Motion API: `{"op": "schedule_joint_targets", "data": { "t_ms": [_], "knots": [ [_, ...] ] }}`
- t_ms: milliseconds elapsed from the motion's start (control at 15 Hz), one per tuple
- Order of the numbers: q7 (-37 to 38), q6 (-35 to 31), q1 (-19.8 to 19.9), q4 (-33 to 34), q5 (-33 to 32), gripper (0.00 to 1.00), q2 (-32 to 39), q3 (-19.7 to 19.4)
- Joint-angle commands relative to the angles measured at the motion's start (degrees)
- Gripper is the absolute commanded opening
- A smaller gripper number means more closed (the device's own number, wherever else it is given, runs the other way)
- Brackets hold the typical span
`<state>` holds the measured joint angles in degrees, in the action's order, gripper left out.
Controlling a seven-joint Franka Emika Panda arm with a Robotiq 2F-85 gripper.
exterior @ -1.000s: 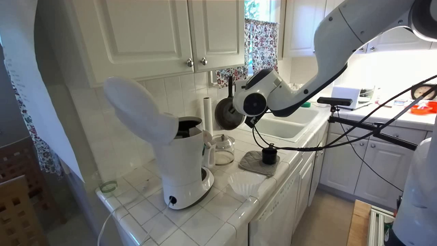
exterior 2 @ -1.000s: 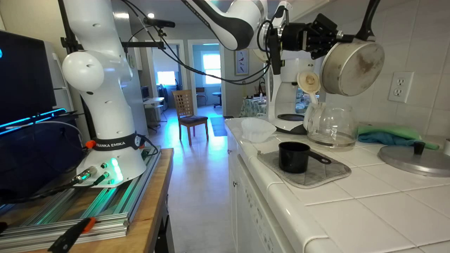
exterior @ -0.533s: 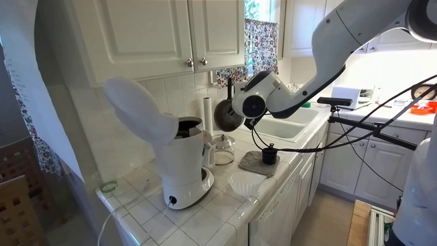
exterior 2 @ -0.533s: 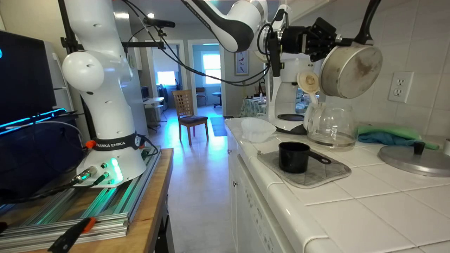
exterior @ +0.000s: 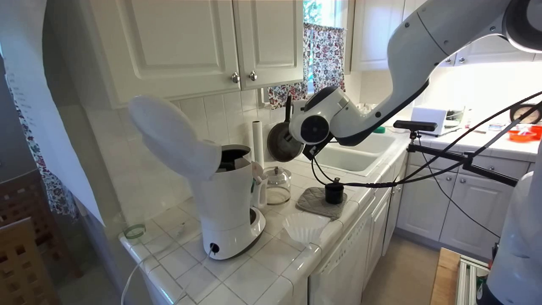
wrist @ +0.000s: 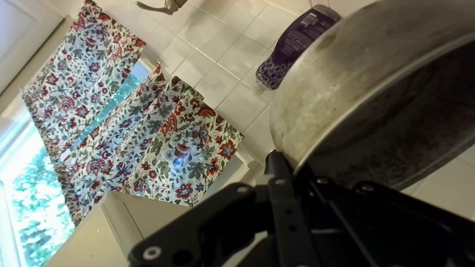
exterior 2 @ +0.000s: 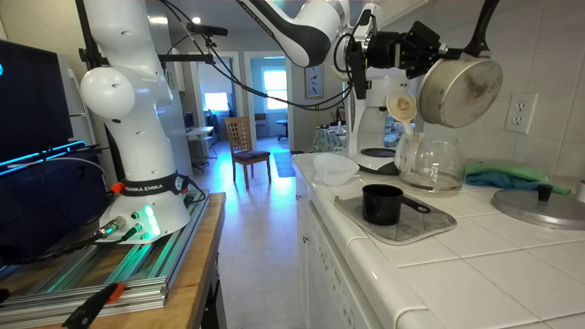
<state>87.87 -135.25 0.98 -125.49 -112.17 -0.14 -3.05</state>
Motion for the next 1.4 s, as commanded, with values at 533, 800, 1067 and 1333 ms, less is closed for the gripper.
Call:
{"op": "schedule_joint_targets", "data": {
  "t_ms": [533,800,1067,1333],
  "knots": [
    [-2.78,-13.46,3.84,1.42,17.54,0.02,-1.43,-2.67],
    [-6.63,-20.55,5.56,-0.64,24.72,0.02,-3.46,-4.97],
    [-13.80,-28.34,7.08,-3.17,34.24,0.02,-5.24,-7.70],
    [-23.78,-33.59,7.71,-7.14,45.71,0.02,-7.05,-10.60]
  ]
}}
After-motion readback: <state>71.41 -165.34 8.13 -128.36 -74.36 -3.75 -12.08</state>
